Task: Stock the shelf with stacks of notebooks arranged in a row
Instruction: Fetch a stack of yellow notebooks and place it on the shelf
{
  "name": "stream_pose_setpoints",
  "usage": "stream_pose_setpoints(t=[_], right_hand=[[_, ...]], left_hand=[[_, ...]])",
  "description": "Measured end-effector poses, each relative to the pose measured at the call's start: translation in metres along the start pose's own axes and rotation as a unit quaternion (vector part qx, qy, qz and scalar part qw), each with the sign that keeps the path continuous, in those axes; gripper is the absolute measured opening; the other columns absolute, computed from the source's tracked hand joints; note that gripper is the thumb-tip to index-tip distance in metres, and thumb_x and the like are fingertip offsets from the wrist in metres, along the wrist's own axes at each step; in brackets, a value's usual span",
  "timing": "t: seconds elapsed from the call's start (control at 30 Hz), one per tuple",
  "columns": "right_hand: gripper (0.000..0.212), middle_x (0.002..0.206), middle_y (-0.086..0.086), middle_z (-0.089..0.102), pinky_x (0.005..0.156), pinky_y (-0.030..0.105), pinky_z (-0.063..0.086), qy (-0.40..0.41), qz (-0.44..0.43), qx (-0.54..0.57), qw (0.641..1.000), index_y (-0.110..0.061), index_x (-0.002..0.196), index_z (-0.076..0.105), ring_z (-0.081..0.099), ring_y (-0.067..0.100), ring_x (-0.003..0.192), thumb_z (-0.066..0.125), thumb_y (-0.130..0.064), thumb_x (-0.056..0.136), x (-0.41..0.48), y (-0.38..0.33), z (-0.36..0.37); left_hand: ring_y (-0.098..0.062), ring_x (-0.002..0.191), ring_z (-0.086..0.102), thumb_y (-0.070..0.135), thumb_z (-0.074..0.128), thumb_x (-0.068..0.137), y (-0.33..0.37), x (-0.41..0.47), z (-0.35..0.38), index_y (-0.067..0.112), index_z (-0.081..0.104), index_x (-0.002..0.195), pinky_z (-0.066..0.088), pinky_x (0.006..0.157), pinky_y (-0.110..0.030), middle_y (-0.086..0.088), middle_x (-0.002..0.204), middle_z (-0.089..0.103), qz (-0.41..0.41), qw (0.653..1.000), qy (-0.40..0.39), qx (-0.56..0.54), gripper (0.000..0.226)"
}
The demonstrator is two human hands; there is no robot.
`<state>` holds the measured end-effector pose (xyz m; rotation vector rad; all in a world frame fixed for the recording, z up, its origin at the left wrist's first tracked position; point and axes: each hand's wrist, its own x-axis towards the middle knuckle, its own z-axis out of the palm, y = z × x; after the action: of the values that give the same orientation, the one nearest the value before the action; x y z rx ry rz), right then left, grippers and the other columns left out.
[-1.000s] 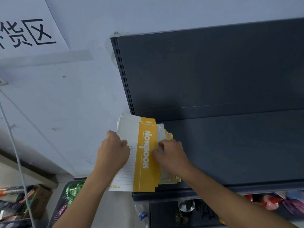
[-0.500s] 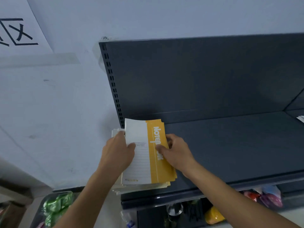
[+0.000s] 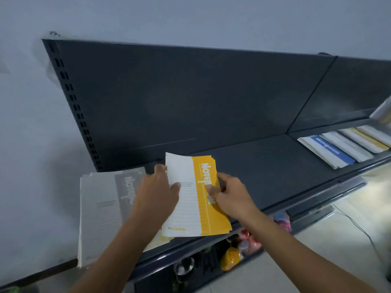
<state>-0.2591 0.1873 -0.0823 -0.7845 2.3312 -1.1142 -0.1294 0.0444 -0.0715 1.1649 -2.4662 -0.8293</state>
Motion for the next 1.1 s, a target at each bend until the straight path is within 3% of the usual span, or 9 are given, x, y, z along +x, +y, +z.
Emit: stream_pose_setpoints(t=[0.1, 0.2, 0.33, 0.5, 0.67, 1.1], right_hand=[[0.011, 0.098, -0.019, 0.071, 0.071, 0.020, 0.048, 0.031, 0.011, -0.005, 0.999, -0.038, 0.105, 0.063, 0.065, 0.002, 0.090, 0.061, -0.028, 0.100, -0.007, 0.016, -0.030], [0.010, 0.101, -0.016, 0.071, 0.077, 0.027, 0.049, 0.071, 0.025, -0.016, 0.997, -0.035, 0.108, 0.063, 0.065, 0.007, 0.093, 0.061, -0.029, 0.100, -0.012, 0.037, -0.064], [0.007, 0.086, -0.017, 0.067, 0.069, 0.025, 0.047, 0.118, 0.039, -0.040, 0.991, -0.027, 0.105, 0.064, 0.064, 0.008, 0.083, 0.061, -0.029, 0.099, -0.024, 0.076, -0.120], [0.017, 0.100, -0.003, 0.071, 0.077, 0.034, 0.050, 0.163, 0.075, -0.067, 0.982, -0.024, 0.111, 0.062, 0.066, 0.021, 0.092, 0.058, -0.033, 0.098, -0.034, 0.138, -0.201], [0.016, 0.097, 0.005, 0.067, 0.076, 0.037, 0.050, 0.202, 0.107, -0.108, 0.968, -0.016, 0.102, 0.059, 0.063, 0.028, 0.091, 0.056, -0.031, 0.097, -0.040, 0.204, -0.276], [0.021, 0.106, 0.007, 0.068, 0.078, 0.038, 0.049, 0.272, 0.173, -0.097, 0.942, -0.014, 0.111, 0.060, 0.062, 0.027, 0.094, 0.054, -0.030, 0.098, -0.033, 0.301, -0.415]], left_hand=[[-0.018, 0.085, 0.055, 0.034, 0.062, 0.095, 0.031, 0.001, 0.017, 0.013, 0.045, 0.131, 0.044, 0.073, -0.033, -0.004, 0.109, 0.067, 0.037, 0.999, -0.021, 0.007, 0.045], [-0.014, 0.084, 0.045, 0.035, 0.059, 0.097, 0.069, 0.000, 0.036, 0.016, 0.044, 0.128, 0.036, 0.072, -0.030, -0.002, 0.113, 0.063, 0.074, 0.996, -0.039, 0.016, 0.040], [-0.014, 0.083, 0.048, 0.034, 0.058, 0.097, 0.129, -0.006, 0.074, 0.017, 0.044, 0.123, 0.036, 0.073, -0.030, -0.001, 0.109, 0.062, 0.114, 0.991, -0.066, 0.018, 0.034], [-0.006, 0.072, 0.051, 0.036, 0.058, 0.096, 0.211, -0.018, 0.140, 0.019, 0.043, 0.123, 0.038, 0.061, -0.028, 0.002, 0.098, 0.059, 0.156, 0.982, -0.102, 0.020, 0.035], [-0.018, 0.086, 0.058, 0.037, 0.059, 0.096, 0.293, -0.032, 0.210, 0.019, 0.043, 0.123, 0.044, 0.069, -0.032, -0.002, 0.105, 0.060, 0.183, 0.973, -0.139, 0.028, 0.036], [-0.017, 0.087, 0.059, 0.036, 0.061, 0.096, 0.449, -0.024, 0.328, 0.021, 0.040, 0.126, 0.051, 0.067, -0.031, 0.004, 0.104, 0.055, 0.246, 0.949, -0.194, 0.024, 0.039]])
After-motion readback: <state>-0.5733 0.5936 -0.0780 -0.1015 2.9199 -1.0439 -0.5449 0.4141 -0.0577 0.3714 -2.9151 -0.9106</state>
